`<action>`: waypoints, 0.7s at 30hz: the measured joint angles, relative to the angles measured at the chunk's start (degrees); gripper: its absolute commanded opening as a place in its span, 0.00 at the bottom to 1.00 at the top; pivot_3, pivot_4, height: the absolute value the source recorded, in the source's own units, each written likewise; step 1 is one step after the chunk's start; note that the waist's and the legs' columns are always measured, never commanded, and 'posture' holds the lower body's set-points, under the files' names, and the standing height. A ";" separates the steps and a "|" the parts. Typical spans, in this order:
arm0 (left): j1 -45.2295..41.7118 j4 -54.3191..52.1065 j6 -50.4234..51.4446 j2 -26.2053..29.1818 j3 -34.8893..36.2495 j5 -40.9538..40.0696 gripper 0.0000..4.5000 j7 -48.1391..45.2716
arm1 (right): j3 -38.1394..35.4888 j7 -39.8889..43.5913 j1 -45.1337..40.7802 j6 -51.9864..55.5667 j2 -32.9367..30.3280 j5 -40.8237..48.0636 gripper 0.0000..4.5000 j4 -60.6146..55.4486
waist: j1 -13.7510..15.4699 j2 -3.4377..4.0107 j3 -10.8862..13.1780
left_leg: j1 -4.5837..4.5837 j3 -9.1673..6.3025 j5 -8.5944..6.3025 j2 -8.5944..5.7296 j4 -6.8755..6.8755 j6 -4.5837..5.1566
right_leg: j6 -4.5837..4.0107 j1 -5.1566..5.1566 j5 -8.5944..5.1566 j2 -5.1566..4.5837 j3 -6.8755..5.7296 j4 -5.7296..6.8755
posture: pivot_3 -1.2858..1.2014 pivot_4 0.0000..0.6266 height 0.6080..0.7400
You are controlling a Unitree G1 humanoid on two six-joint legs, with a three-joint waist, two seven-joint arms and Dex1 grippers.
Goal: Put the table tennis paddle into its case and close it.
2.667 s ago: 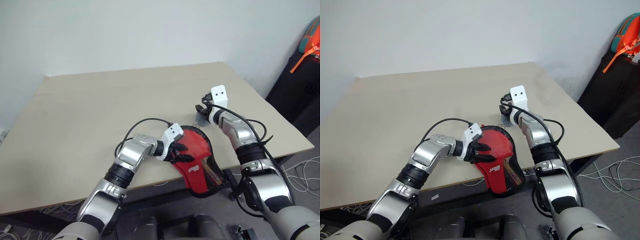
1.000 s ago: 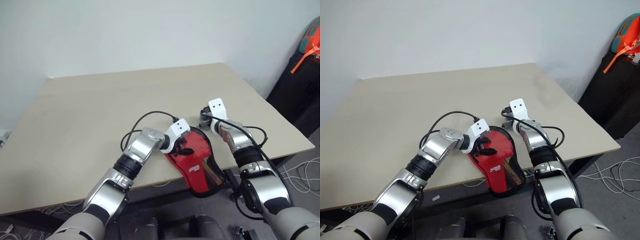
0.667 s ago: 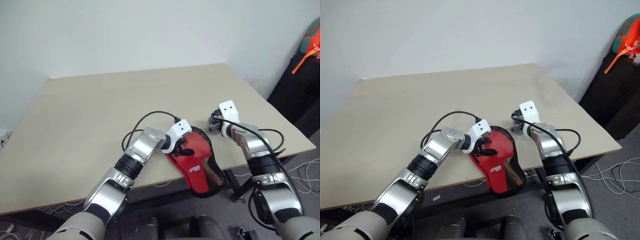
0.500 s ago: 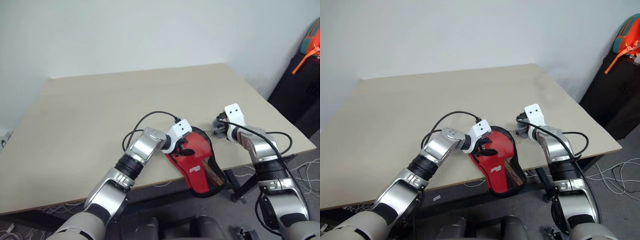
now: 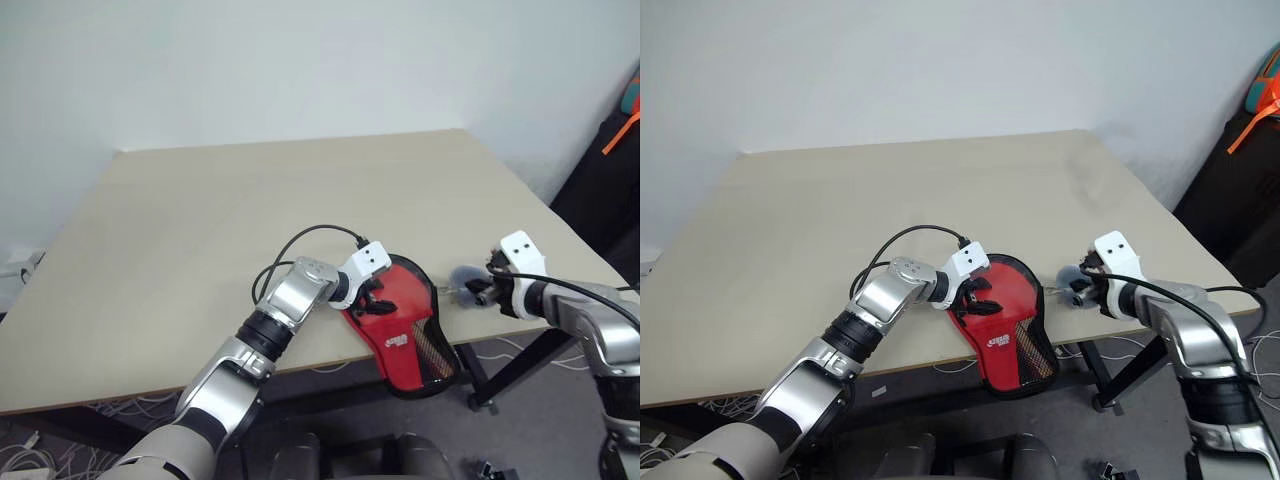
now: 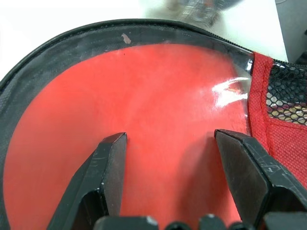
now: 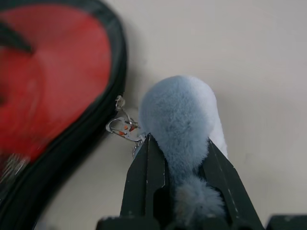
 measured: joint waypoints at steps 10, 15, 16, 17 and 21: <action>-0.11 0.92 -0.55 -0.61 0.06 0.35 0.68 -0.11 | -2.01 4.44 12.26 -5.43 -4.80 3.27 0.04 -8.02 | 0.24 -0.05 0.01 | 0.04 -0.29 -0.03 0.03 0.04 0.02 | 0.05 0.17 -0.05 -0.08 -0.20 -0.07 | 0.52 0.00 0.88; -0.16 1.27 -0.56 -0.87 0.02 0.39 0.68 -0.22 | -2.92 9.56 20.38 -13.53 -9.56 3.57 0.04 -11.31 | 0.35 -0.08 0.01 | 0.16 -0.61 -0.04 0.04 0.05 0.02 | 0.12 0.44 -0.11 -0.19 -0.48 -0.15 | 0.52 0.00 0.88; -0.15 1.38 -0.56 -0.86 0.04 0.40 0.68 -0.25 | -3.28 10.85 22.02 -15.04 -10.49 3.59 0.04 -11.57 | 0.35 -0.11 0.02 | 0.24 -0.66 -0.05 0.06 0.05 0.02 | 0.13 0.49 -0.13 -0.22 -0.56 -0.17 | 0.52 0.00 0.88; -0.16 1.50 -0.56 -0.88 0.04 0.42 0.68 -0.29 | -3.64 11.98 23.56 -16.41 -11.35 3.60 0.04 -11.72 | 0.33 -0.15 0.05 | 0.32 -0.69 -0.05 0.06 0.05 0.03 | 0.14 0.57 -0.14 -0.26 -0.60 -0.19 | 0.52 0.00 0.88; -0.20 1.79 -0.56 -0.89 0.03 0.51 0.68 -0.50 | -5.74 16.18 29.67 -21.71 -14.62 3.33 0.04 -12.03 | 0.33 -0.27 0.13 | 0.55 -0.72 -0.10 -0.05 -0.01 0.09 | 0.22 0.75 -0.19 -0.53 -0.72 -0.18 | 0.52 0.00 0.88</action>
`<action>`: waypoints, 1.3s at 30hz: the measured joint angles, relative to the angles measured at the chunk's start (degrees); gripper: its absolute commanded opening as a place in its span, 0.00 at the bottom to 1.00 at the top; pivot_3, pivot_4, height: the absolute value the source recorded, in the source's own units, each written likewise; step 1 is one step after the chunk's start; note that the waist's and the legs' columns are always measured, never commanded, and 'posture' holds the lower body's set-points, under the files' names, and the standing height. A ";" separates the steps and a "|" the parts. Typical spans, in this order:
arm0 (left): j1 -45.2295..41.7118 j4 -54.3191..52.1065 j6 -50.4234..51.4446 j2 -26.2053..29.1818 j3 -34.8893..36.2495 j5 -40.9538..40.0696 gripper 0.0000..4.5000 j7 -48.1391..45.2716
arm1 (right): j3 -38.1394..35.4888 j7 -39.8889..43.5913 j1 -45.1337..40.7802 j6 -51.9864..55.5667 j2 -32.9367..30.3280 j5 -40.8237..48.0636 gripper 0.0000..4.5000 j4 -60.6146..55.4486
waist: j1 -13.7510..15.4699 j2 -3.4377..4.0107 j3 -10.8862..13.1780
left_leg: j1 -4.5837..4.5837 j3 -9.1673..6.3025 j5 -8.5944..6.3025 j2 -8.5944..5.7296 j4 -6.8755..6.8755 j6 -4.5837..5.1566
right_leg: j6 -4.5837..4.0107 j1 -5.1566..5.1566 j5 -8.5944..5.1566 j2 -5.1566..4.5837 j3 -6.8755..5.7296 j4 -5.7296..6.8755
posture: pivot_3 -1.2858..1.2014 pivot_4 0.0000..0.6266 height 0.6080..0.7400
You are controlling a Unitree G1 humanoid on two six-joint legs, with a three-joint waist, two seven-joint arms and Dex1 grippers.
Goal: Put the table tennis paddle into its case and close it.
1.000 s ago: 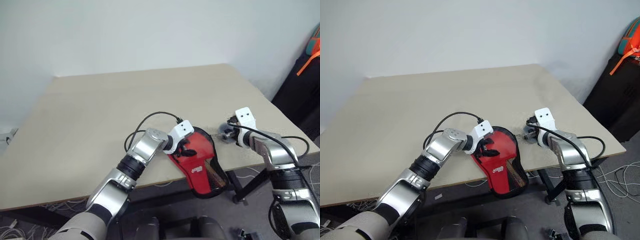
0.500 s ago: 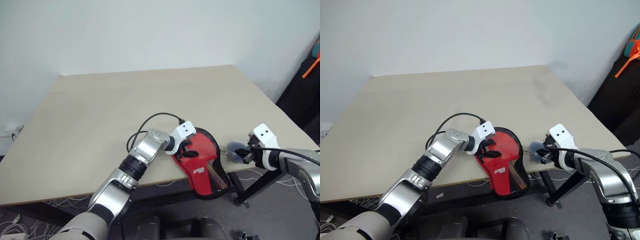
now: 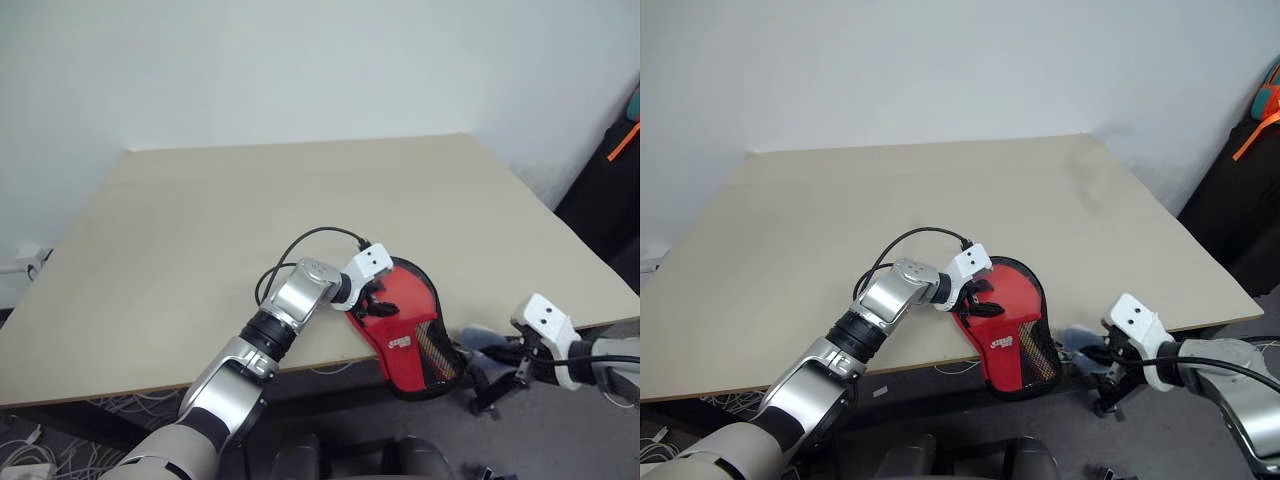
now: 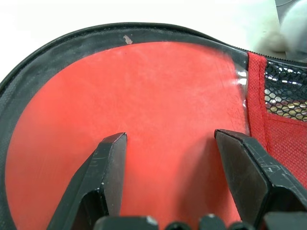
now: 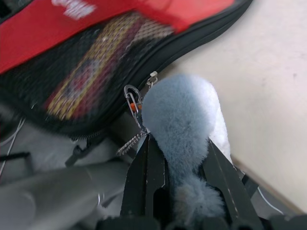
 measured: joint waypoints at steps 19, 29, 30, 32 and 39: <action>-0.49 2.70 -3.03 -0.08 0.37 0.18 0.68 -0.12 | -4.65 3.00 -0.83 -2.81 -1.45 0.57 0.53 1.55 | 0.02 -0.09 0.06 | 0.18 -0.18 -0.05 -0.22 -0.01 0.08 | 0.12 0.32 -0.07 -0.31 -0.28 -0.04 | 0.52 0.00 0.88; -0.72 3.50 -3.73 0.75 1.29 0.19 0.68 -0.09 | -5.91 -1.57 -15.04 4.71 1.49 6.95 0.67 3.79 | -0.04 -0.06 0.04 | 0.19 -0.24 -0.05 -0.17 -0.07 0.07 | 0.11 0.30 -0.08 -0.30 -0.42 -0.06 | 0.52 0.00 0.88; -0.73 3.66 -3.74 0.87 1.56 0.19 0.68 -0.05 | -5.60 -1.58 -15.08 4.83 1.49 7.00 0.67 3.79 | -0.06 -0.06 0.04 | 0.19 -0.24 -0.05 -0.17 -0.07 0.07 | 0.11 0.30 -0.08 -0.30 -0.42 -0.06 | 0.52 0.00 0.88; -0.80 3.99 -3.76 1.22 1.97 0.20 0.68 0.03 | -4.60 -1.62 -15.07 5.04 1.49 6.95 0.67 3.80 | -0.19 -0.05 0.04 | 0.19 -0.23 -0.05 -0.17 -0.06 0.07 | 0.11 0.30 -0.08 -0.30 -0.42 -0.06 | 0.52 0.00 0.88; -0.85 4.04 -3.76 2.49 2.71 0.19 0.68 0.00 | -2.63 -3.59 -17.48 5.45 3.64 6.99 0.67 4.02 | -0.37 -0.03 0.03 | 0.19 -0.23 -0.05 -0.17 -0.09 0.07 | 0.11 0.26 -0.07 -0.30 -0.42 -0.06 | 0.52 0.00 0.88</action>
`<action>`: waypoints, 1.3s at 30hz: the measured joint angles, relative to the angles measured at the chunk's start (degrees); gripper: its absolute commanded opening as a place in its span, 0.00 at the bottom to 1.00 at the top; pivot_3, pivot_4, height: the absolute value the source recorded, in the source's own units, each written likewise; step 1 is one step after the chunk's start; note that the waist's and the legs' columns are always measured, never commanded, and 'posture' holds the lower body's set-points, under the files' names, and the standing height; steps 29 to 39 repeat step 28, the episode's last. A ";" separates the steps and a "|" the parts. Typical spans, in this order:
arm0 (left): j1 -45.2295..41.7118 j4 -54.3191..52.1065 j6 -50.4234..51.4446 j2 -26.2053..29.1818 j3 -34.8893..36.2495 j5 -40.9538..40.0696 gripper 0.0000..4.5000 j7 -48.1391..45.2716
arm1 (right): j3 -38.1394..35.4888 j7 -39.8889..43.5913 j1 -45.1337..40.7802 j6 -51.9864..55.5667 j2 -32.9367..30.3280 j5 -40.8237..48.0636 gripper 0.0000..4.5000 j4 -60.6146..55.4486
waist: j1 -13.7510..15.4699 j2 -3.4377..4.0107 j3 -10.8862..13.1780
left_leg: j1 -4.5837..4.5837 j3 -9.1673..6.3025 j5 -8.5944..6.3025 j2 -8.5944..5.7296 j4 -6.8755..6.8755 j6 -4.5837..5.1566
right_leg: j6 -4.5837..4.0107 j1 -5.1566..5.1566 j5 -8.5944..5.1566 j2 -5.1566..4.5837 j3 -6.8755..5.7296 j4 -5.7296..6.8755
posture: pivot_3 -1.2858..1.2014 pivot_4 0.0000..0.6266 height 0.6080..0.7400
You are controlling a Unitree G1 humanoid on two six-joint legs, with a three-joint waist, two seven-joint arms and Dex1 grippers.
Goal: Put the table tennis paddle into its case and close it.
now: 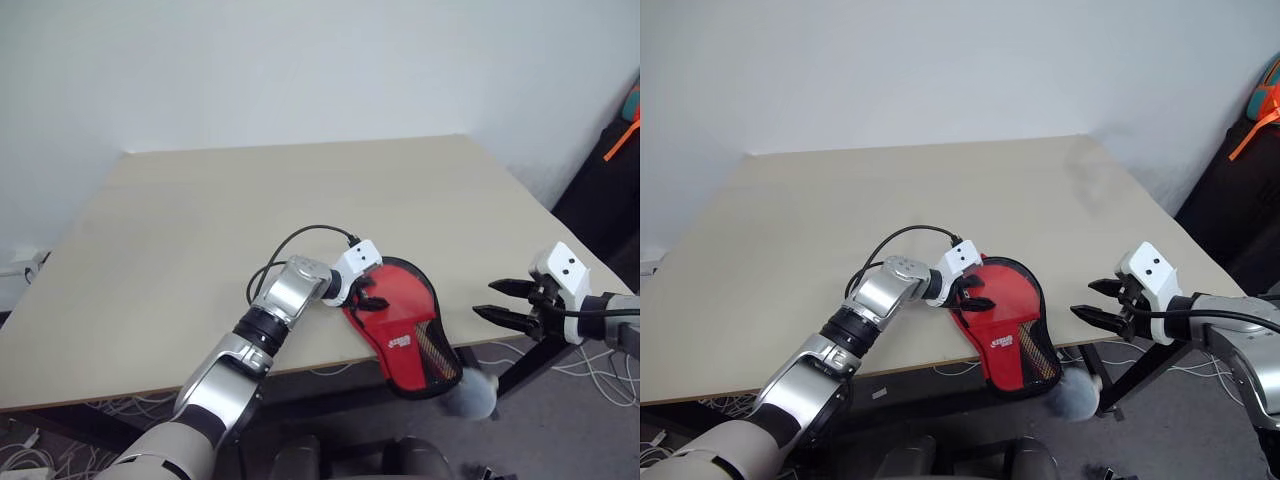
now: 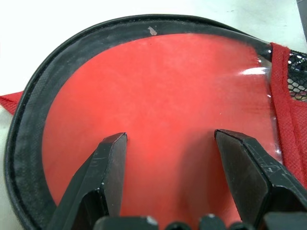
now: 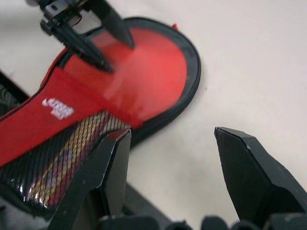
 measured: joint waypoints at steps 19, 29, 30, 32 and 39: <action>7.41 -15.30 5.05 27.72 19.45 -13.97 0.68 -15.28 | 11.81 -14.06 -23.73 5.64 14.95 -4.89 0.67 11.35 | -1.26 0.13 0.50 | -0.94 0.24 0.04 0.08 0.04 -0.03 | -0.05 -0.90 0.06 0.10 0.04 0.18 | 0.52 0.00 0.88; 21.84 -23.96 8.94 33.48 25.03 -16.79 0.68 -11.84 | 19.56 -11.85 -28.02 2.65 16.71 -9.26 0.67 18.12 | -0.76 0.13 0.56 | -0.91 0.29 0.04 0.05 0.06 -0.05 | -0.06 -0.98 0.06 -0.01 0.07 0.17 | 0.52 0.00 0.88; 21.84 -23.96 8.94 33.48 25.03 -16.79 0.68 -11.84 | 19.56 -11.85 -28.02 2.65 16.71 -9.26 0.67 18.12 | -0.76 0.13 0.56 | -0.91 0.29 0.04 0.05 0.06 -0.05 | -0.06 -0.98 0.06 -0.01 0.07 0.17 | 0.52 0.00 0.88; 21.84 -23.96 8.94 33.48 25.03 -16.79 0.68 -11.84 | 19.56 -11.85 -28.02 2.65 16.71 -9.26 0.67 18.12 | -0.76 0.13 0.56 | -0.91 0.29 0.04 0.05 0.06 -0.05 | -0.06 -0.98 0.06 -0.01 0.07 0.17 | 0.52 0.00 0.88; 21.84 -23.96 8.94 33.48 25.03 -16.79 0.68 -11.84 | 19.56 -11.85 -28.02 2.65 16.71 -9.26 0.67 18.12 | -0.76 0.13 0.56 | -0.91 0.29 0.04 0.05 0.06 -0.05 | -0.06 -0.98 0.06 -0.01 0.07 0.17 | 0.52 0.00 0.88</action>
